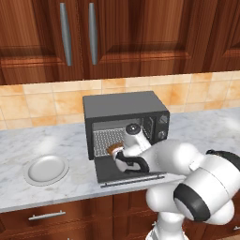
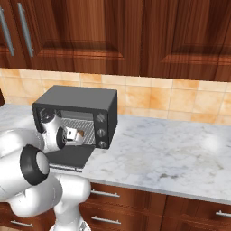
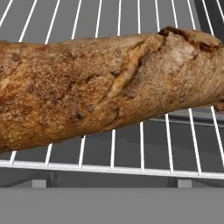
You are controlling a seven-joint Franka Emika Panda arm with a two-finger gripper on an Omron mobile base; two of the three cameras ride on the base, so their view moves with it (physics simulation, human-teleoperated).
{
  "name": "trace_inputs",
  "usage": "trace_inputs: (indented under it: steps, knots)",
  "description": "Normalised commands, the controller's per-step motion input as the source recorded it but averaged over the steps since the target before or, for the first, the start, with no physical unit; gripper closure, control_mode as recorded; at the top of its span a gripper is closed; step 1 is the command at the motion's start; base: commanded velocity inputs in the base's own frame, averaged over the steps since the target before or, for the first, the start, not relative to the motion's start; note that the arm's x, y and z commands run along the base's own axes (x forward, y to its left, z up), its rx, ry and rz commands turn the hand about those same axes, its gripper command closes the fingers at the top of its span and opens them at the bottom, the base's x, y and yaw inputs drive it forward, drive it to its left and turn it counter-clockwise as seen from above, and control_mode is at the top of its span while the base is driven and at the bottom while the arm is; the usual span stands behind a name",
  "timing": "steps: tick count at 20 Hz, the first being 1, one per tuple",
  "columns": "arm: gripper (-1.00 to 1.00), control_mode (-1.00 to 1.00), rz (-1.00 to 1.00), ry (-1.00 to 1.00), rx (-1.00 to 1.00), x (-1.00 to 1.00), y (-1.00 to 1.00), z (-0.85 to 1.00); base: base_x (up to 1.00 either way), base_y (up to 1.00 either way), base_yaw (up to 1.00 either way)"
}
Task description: Pull the toaster oven rack outwards. Pick up the baguette from the plate and place it on the toaster oven rack. Close the toaster oven door fully and set the temperature to the lowest setting.
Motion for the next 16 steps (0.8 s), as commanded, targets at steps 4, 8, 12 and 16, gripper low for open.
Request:
trace_inputs:
  steps: [4,8,12,16]
  knots:
    - [-1.0,-1.0,0.0,0.0,-0.04,0.12,0.07,-0.11,0.0,0.0,0.0]
    - [-1.0,-1.0,0.0,0.0,-0.02,0.12,0.02,-0.01,0.0,0.0,0.0]
    - [-1.0,-1.0,0.0,0.0,0.0,0.18,0.0,-0.03,0.0,0.0,0.0]
    - [-1.0,-1.0,0.0,0.0,0.0,0.22,0.0,0.0,0.0,0.0,0.0]
